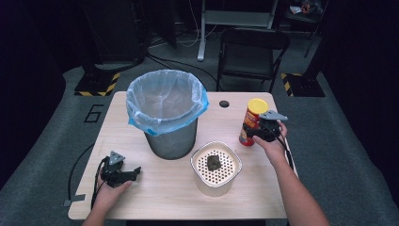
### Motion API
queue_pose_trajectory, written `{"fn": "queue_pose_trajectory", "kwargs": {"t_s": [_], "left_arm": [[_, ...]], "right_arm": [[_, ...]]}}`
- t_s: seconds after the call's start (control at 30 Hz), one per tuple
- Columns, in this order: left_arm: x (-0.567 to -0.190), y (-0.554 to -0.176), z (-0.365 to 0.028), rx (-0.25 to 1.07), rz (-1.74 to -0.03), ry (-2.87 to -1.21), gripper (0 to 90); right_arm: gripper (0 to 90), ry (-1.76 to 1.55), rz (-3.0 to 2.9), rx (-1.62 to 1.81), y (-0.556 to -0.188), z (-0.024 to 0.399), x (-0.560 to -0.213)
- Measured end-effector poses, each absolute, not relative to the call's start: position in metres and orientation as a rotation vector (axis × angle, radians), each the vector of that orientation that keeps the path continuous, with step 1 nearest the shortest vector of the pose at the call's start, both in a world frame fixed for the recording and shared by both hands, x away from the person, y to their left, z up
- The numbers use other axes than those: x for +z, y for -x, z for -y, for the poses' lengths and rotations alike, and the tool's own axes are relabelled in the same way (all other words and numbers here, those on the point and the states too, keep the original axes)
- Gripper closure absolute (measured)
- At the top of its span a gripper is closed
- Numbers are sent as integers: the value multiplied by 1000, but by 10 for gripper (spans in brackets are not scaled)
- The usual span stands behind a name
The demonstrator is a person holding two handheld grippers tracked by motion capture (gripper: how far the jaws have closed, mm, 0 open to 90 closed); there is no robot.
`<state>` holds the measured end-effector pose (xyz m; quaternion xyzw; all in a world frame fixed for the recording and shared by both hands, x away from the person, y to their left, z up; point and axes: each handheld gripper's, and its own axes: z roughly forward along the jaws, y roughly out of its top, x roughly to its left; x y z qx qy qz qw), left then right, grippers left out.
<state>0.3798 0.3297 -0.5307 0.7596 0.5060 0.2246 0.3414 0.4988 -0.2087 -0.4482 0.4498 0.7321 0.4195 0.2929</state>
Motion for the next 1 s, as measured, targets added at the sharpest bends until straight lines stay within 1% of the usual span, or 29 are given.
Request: {"fn": "queue_pose_trajectory", "kwargs": {"t_s": [0.43, 1.0], "left_arm": [[-531, -380, -330, 584, -1316, -1978, 132], [-531, -380, -330, 584, -1315, -1978, 132]], "right_arm": [[218, -1204, -1947, 1093, -501, 204, -453], [229, -1198, -1975, 1116, -501, 208, -451]]}}
